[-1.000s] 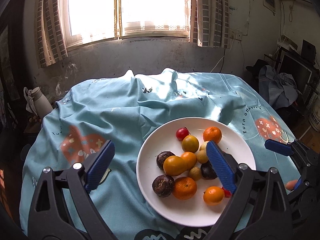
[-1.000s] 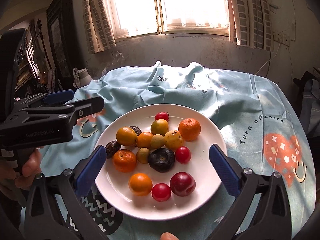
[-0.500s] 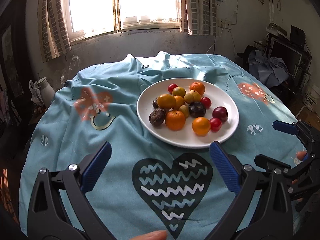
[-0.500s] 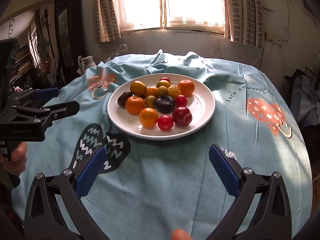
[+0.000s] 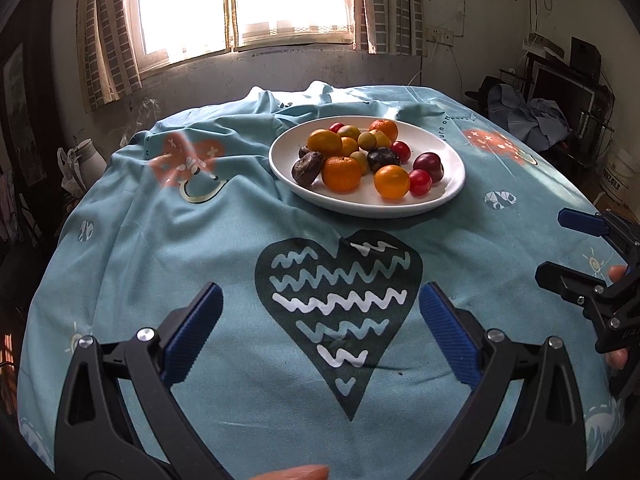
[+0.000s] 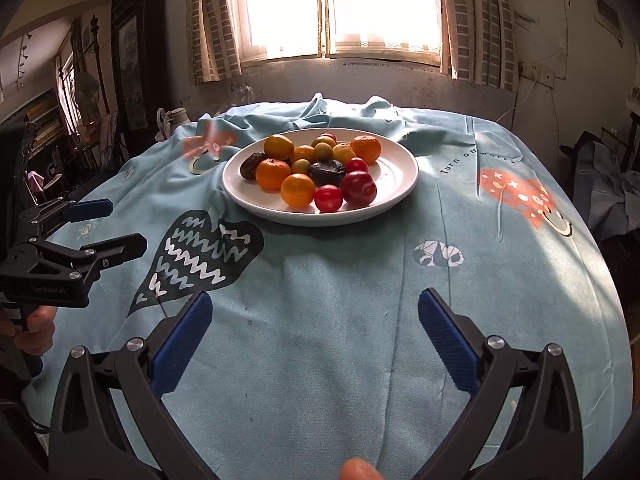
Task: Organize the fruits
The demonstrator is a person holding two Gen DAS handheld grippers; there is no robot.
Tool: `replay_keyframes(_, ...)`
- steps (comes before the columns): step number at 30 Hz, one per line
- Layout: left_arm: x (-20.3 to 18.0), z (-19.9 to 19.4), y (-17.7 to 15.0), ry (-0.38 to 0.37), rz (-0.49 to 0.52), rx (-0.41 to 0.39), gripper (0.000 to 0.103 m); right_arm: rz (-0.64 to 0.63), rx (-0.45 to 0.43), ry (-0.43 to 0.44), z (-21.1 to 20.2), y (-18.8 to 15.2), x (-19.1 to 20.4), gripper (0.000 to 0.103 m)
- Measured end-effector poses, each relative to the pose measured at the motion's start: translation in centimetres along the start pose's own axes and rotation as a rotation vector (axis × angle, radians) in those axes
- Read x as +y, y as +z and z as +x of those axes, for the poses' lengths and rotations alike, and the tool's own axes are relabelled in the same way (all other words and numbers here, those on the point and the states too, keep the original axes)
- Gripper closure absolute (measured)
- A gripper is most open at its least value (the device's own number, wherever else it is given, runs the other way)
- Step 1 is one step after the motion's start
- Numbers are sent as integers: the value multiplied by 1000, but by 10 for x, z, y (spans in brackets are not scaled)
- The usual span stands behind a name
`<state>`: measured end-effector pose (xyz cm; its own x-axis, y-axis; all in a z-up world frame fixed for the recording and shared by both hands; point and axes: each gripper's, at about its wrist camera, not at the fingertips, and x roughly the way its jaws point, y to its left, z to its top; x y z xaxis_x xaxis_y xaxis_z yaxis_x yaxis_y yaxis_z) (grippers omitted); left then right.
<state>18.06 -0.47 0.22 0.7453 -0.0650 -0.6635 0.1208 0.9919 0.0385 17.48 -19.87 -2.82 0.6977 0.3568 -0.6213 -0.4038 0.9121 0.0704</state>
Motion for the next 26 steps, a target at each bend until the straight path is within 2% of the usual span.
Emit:
replay_keyframes(8,1,-1,-2,-5,-8,4,3,-27,31,-5,7,-3,6,1)
replay_keyframes(11,3,0,-2,-29,-20,11,2,-23,28,-8,7,-3,5,1)
replay_keyframes(26,4,-1,-3,7,-21,-7,2,-15,32,-18,8,-3,3,1)
